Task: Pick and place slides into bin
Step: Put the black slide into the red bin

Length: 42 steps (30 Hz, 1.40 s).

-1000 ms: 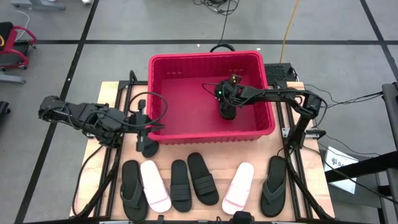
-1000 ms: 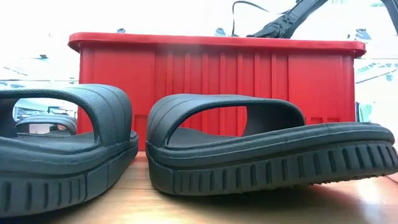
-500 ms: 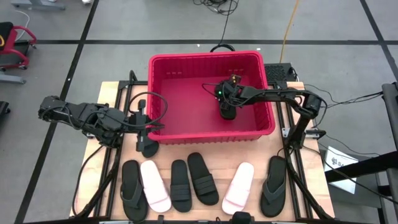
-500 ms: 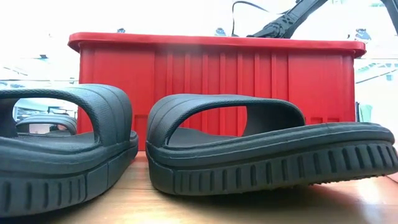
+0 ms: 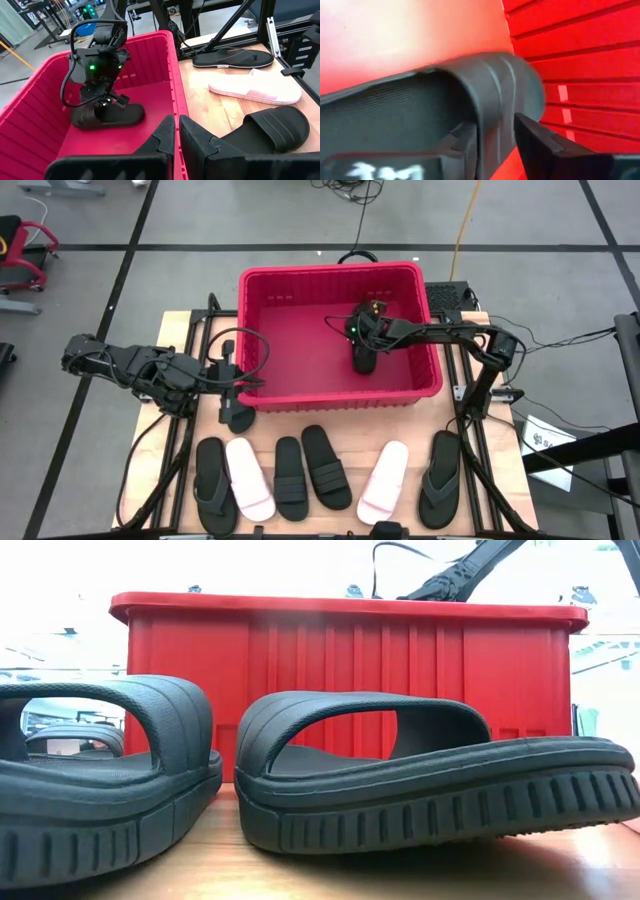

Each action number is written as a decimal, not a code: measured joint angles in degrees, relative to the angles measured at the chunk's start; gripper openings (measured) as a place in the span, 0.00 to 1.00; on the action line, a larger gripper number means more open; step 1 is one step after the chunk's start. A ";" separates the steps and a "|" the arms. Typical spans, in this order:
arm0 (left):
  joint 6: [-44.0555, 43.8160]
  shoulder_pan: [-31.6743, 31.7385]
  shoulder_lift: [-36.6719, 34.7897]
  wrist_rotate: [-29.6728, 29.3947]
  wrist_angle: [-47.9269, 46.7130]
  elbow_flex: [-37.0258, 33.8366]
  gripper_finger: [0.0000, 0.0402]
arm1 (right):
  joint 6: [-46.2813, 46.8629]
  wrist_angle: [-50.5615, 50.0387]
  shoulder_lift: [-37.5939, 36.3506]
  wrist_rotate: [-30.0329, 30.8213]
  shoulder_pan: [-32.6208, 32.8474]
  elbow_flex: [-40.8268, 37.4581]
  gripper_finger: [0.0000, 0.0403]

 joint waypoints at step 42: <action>-3.19 0.00 0.00 0.79 -0.58 0.02 0.06 | -7.87 -5.65 -39.04 -0.06 30.95 0.00 0.18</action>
